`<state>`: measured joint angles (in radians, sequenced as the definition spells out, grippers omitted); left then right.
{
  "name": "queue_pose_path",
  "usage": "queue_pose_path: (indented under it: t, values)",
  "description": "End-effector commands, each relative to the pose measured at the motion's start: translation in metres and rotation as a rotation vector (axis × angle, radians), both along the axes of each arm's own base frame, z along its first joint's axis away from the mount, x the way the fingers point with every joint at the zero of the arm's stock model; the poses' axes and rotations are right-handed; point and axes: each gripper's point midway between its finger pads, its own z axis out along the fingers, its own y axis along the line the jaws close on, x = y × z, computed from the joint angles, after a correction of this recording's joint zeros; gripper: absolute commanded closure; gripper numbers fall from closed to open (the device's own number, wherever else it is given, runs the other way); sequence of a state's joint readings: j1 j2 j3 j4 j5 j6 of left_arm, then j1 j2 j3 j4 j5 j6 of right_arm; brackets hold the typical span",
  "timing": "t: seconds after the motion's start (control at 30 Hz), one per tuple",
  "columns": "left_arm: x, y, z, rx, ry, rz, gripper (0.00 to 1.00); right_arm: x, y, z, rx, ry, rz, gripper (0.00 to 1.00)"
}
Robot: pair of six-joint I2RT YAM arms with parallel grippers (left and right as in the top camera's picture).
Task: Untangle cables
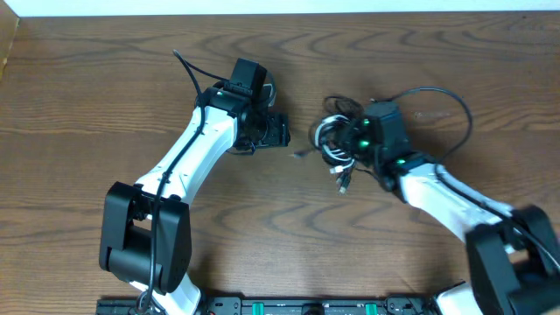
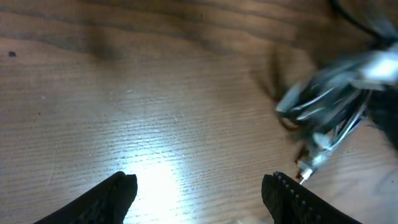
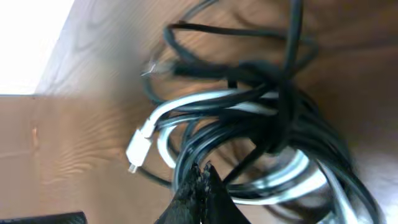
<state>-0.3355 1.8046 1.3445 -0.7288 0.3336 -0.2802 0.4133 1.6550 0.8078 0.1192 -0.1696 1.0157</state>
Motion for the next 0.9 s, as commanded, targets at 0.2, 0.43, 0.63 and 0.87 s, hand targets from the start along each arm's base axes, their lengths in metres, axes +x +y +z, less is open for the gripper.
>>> queue_pose_path:
  t: [0.2, 0.43, 0.63, 0.87]
  values:
    - [0.008, 0.005, 0.019, 0.001, -0.073, -0.041, 0.30, 0.024, 0.034, 0.030, 0.026, -0.192, 0.092, 0.94]
    - [0.015, 0.003, 0.062, -0.048, -0.183, -0.008, 0.30, 0.033, 0.019, 0.100, -0.083, -0.316, 0.139, 0.85]
    - [0.006, 0.004, 0.050, -0.043, -0.128, 0.020, 0.29, 0.040, -0.032, 0.066, -0.252, -0.200, -0.016, 0.85]
    - [-0.002, 0.005, 0.044, -0.033, -0.094, 0.019, 0.23, 0.047, -0.042, 0.000, -0.278, -0.057, -0.056, 0.87]
